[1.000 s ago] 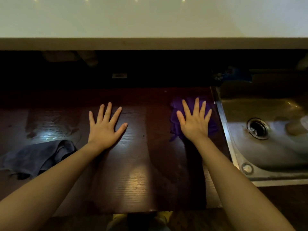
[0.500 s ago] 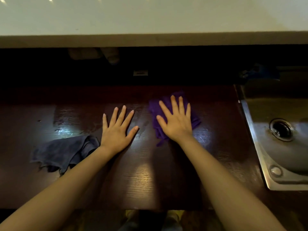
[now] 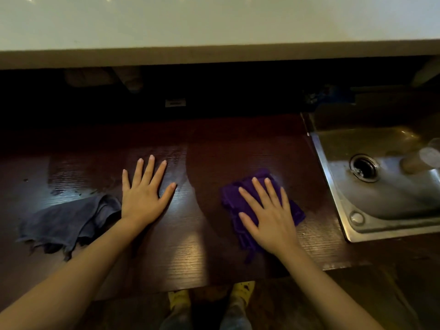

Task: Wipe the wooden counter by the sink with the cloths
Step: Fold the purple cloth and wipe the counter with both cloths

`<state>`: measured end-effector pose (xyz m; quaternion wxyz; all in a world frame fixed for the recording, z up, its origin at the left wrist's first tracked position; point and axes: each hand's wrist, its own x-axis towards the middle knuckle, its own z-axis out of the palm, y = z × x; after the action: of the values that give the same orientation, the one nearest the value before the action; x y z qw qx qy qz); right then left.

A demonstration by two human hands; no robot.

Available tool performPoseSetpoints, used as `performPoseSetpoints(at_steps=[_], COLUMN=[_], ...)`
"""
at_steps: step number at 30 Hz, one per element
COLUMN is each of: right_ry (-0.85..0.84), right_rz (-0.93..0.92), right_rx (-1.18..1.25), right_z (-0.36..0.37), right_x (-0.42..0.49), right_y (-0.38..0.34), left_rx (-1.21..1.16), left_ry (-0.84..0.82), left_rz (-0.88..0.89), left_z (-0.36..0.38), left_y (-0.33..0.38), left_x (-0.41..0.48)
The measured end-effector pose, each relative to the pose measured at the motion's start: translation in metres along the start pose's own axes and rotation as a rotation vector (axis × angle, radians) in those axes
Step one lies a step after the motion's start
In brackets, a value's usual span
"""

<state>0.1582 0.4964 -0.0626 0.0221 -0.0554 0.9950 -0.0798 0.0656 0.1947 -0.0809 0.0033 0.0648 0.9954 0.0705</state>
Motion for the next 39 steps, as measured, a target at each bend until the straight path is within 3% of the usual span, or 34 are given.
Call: performPoseSetpoints(at_steps=[8, 13, 21, 24, 27, 32, 39], right_ry=[0.006, 0.051, 0.015, 0.006, -0.022, -0.023, -0.031], right_rz=[0.303, 0.518, 0.216, 0.094, 0.031, 0.004, -0.048], right_rx=[-0.023, -0.002, -0.012, -0.011, 0.015, 0.048, 0.056], right_z=[-0.011, -0.002, 0.02, 0.022, 0.025, 0.03, 0.029], right_x=[-0.001, -0.024, -0.028, -0.008, 0.021, 0.081, 0.173], right_y=[0.061, 0.01, -0.123, -0.135, -0.142, -0.154, -0.164], left_rx=[-0.009, -0.01, -0.03, -0.037, -0.009, 0.052, 0.087], left_ry=[-0.014, -0.022, -0.133, -0.169, -0.044, -0.07, -0.029], left_rz=[-0.002, 0.001, 0.023, 0.03, 0.005, -0.178, -0.148], left_z=[-0.001, -0.002, -0.011, -0.025, -0.043, -0.049, -0.042], left_y=[-0.001, 0.001, -0.002, -0.01, -0.035, -0.096, -0.091], left_x=[0.0, 0.001, 0.006, 0.008, -0.002, -0.043, -0.051])
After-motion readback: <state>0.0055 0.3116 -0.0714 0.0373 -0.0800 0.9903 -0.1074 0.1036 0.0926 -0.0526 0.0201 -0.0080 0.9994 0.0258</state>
